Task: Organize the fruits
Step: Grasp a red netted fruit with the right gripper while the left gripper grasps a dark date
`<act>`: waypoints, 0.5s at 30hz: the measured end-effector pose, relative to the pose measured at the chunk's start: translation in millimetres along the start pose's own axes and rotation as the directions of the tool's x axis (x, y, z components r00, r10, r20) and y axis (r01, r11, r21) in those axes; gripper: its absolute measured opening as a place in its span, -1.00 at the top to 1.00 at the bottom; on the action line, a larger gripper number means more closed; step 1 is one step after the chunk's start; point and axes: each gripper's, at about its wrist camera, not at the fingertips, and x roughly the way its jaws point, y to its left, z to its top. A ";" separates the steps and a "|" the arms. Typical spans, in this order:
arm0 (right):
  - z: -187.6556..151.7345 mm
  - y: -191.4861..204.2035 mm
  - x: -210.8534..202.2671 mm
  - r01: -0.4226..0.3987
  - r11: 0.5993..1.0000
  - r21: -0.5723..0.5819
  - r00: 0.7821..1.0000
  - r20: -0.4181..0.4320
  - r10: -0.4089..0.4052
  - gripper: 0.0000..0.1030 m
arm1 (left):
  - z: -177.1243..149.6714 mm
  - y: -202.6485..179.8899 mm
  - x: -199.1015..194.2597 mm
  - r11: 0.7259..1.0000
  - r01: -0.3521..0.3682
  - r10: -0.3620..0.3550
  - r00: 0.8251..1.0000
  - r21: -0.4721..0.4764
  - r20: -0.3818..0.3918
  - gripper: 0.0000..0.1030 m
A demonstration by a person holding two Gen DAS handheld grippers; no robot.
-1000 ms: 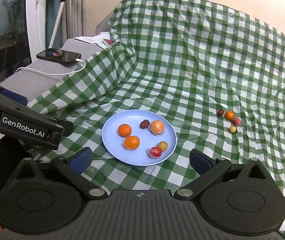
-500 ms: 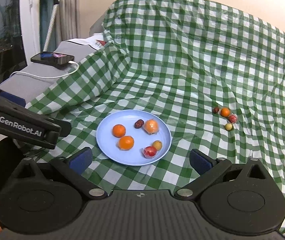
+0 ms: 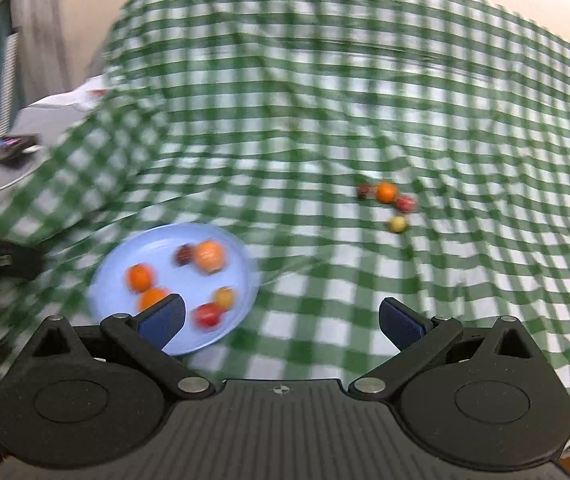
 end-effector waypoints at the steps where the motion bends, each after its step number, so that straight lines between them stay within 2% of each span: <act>1: 1.5 -7.1 6.0 0.017 1.000 0.016 1.000 0.000 -0.017 -0.98 | 5.8 -4.2 4.7 1.000 0.001 -0.001 1.000 0.008 -0.003 -0.99; 8: 16.2 -60.4 63.0 0.124 0.986 0.112 0.992 0.006 -0.125 -0.98 | 48.5 -36.4 42.8 0.998 0.015 -0.015 1.000 0.057 -0.009 -0.99; 15: 44.6 -110.9 150.5 0.178 0.973 0.145 0.982 0.030 -0.185 -0.98 | 90.9 -65.0 93.0 0.997 0.011 -0.009 1.000 0.073 -0.026 -0.99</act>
